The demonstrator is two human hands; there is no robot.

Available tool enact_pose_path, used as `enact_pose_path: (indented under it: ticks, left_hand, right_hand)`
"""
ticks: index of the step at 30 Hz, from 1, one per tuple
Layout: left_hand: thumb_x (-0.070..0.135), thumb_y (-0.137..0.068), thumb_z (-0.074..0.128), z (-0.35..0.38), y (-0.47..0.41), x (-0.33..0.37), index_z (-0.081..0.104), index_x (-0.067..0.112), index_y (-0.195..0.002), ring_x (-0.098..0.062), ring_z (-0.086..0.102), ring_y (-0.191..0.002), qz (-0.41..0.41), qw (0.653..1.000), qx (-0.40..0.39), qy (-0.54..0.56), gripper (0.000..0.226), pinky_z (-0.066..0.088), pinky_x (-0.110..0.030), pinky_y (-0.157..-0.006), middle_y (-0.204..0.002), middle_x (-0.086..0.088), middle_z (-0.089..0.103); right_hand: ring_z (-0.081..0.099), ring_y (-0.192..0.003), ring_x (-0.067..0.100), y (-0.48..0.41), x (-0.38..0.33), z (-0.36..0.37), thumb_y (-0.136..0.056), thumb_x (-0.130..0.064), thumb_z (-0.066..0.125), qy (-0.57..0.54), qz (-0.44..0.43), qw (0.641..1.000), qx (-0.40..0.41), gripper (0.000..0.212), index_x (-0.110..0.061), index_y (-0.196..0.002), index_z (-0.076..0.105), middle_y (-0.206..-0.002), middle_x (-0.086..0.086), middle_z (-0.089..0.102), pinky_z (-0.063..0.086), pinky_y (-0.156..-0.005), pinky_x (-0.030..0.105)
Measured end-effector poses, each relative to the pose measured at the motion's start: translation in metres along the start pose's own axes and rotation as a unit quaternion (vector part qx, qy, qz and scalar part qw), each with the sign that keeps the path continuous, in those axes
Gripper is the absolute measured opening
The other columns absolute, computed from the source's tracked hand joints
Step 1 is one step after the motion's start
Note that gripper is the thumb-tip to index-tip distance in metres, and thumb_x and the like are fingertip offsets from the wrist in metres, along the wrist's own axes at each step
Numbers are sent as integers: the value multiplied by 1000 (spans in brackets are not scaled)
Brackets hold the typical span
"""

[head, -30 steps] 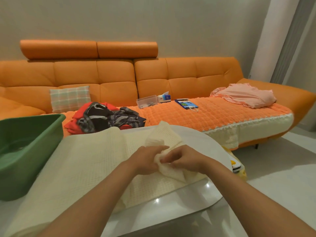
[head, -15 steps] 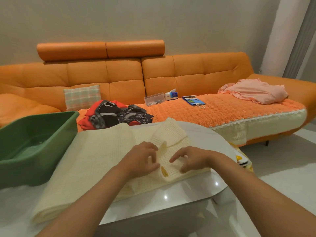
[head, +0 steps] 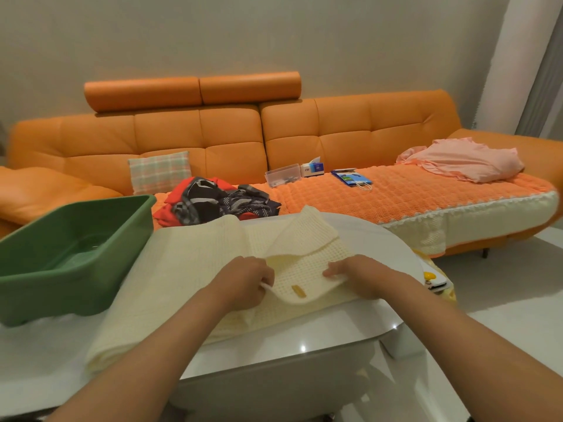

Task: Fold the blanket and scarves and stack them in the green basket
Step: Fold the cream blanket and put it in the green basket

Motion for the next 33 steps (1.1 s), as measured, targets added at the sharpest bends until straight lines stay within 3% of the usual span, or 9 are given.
enact_pose_path:
  ticks: [2, 6, 12, 16, 19, 23, 27, 30, 33]
  left_hand:
    - [6, -83, 56, -1, 1, -1, 70, 25, -84, -11, 54, -84, -11, 999, 35, 16, 24, 40, -25, -71, -89, 12, 59]
    - [-2, -84, 45, 5, -1, 2, 74, 29, -80, -13, 56, -93, -77, 987, -134, 37, 43, 43, -22, -76, -96, 12, 59]
    - [-2, -83, 44, -13, -44, 11, 73, 24, -85, -16, 60, -94, -69, 996, -17, 57, 39, 52, -32, -80, -99, 7, 63]
    - [10, -91, 55, 1, -89, 31, 66, 26, -114, -16, 50, -112, 6, 999, 15, 44, 30, 45, -32, -89, -118, 5, 58]
    - [20, -89, 61, 23, -121, 34, 52, 29, -135, -19, 47, -118, 33, 999, -6, -38, 48, 42, -33, -93, -135, 4, 50]
    - [22, -92, 55, 35, -144, 19, 44, 27, -142, -22, 53, -112, 23, 995, 2, -92, 50, 46, -36, -83, -132, 1, 52]
    - [9, -94, 45, 31, -157, -3, 54, 22, -131, -25, 59, -105, 22, 997, 35, -64, 40, 50, -38, -79, -117, -3, 61]
    - [6, -92, 44, 12, -159, -32, 59, 17, -121, -28, 61, -101, -82, 983, 151, 64, 35, 46, -34, -74, -108, -6, 66]
    - [8, -90, 47, -1, -152, -82, 51, 11, -119, -34, 61, -98, -240, 948, 181, 104, 30, 39, -34, -69, -104, -12, 66]
  right_hand:
    - [47, -132, 22, 1, 4, -5, -98, -6, 45, 44, 15, 998, 35, 52, -42, -134, 58, -147, -5, 50, 36, -111, 34]
    - [56, -118, 17, 6, 9, -14, -91, -20, 52, 52, 42, 998, 0, 36, -37, -117, 71, -130, -10, 63, 44, -103, 34]
    - [59, -70, 13, -16, 14, -28, -90, -34, 52, -98, 71, 986, 116, 28, -21, -76, 73, -80, -7, 69, 48, -67, 34]
    - [59, -114, 18, -49, 18, -34, -94, -16, 49, -73, 93, 978, 172, 39, -29, -128, 61, -128, -5, 61, 51, -90, 35]
    - [54, -122, 26, -76, 26, -38, -94, -14, 50, -67, 124, 976, 165, 61, -32, -151, 35, -142, 5, 49, 51, -90, 39]
    - [45, -132, 29, -116, 35, -34, -90, -20, 52, -79, 160, 977, 121, 68, -35, -153, 31, -148, 4, 48, 45, -102, 42]
    - [55, -119, 23, -151, 23, -37, -90, -8, 51, -144, 142, 963, 179, 46, -30, -128, 64, -134, 0, 61, 50, -97, 38]
    - [60, -110, 19, -169, 1, -48, -92, 2, 46, -333, 52, 914, 225, 47, -23, -125, 69, -131, -5, 60, 53, -81, 29]
    - [49, -133, 21, -189, -26, -57, -94, 4, 49, -502, -71, 854, 119, 73, -35, -154, 32, -151, -1, 46, 48, -89, 30]
Point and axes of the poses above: each hand's wrist, its own y-axis away from the middle knuckle, its own z-axis out of the palm, x = y × z, the point moved 4 cm from there along -y, towards the middle knuckle
